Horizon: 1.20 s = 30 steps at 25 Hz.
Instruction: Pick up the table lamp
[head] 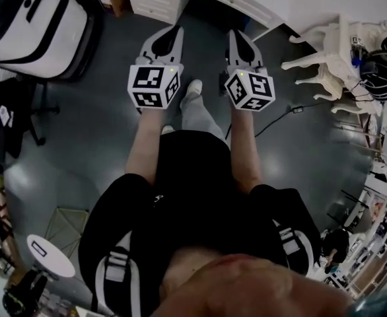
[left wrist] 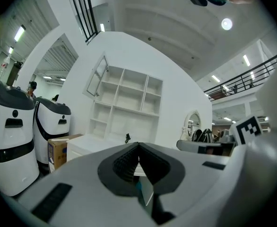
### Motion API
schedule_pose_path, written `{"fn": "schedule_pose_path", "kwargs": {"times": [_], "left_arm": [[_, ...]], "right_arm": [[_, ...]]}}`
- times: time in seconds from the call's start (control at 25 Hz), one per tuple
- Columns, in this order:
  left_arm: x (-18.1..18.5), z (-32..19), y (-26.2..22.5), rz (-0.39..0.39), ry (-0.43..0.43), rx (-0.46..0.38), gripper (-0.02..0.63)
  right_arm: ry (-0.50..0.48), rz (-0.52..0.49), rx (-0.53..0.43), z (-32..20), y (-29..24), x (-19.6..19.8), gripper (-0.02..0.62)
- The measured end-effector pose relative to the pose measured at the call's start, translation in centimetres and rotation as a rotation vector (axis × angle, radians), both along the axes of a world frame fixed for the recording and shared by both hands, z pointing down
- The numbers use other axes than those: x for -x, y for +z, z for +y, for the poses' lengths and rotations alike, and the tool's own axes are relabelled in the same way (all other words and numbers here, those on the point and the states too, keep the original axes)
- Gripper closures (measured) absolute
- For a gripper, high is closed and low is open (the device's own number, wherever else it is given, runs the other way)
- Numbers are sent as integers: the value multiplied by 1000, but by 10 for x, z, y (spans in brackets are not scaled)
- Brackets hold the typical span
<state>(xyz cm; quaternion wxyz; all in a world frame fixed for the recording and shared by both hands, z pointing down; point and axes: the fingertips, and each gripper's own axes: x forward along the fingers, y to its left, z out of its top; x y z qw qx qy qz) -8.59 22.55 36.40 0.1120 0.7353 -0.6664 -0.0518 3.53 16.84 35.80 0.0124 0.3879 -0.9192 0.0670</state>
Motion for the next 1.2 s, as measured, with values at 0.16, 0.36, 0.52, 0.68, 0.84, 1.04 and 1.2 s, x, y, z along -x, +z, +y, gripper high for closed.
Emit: {"fn": "schedule_pose_path", "kwargs": {"times": [0.16, 0.36, 0.52, 0.68, 0.84, 1.04, 1.2], "left_arm": [[-16, -42, 10, -14, 22, 29, 597], [-18, -97, 21, -36, 13, 58, 597], [-22, -133, 34, -56, 8, 88, 597], [-26, -178, 31, -84, 35, 82, 597], [-41, -238, 27, -72, 53, 59, 597], [-63, -295, 10, -82, 58, 30, 597], [-69, -326, 0, -82, 49, 10, 597]], "right_arm": [[11, -29, 18, -43, 5, -8, 577], [-28, -73, 19, -98, 10, 6, 577], [-15, -136, 37, -146, 14, 4, 577], [8, -161, 45, -196, 17, 4, 577], [17, -107, 20, -252, 15, -7, 577], [30, -71, 2, -313, -6, -36, 577], [7, -44, -24, -340, -17, -40, 577]]}}
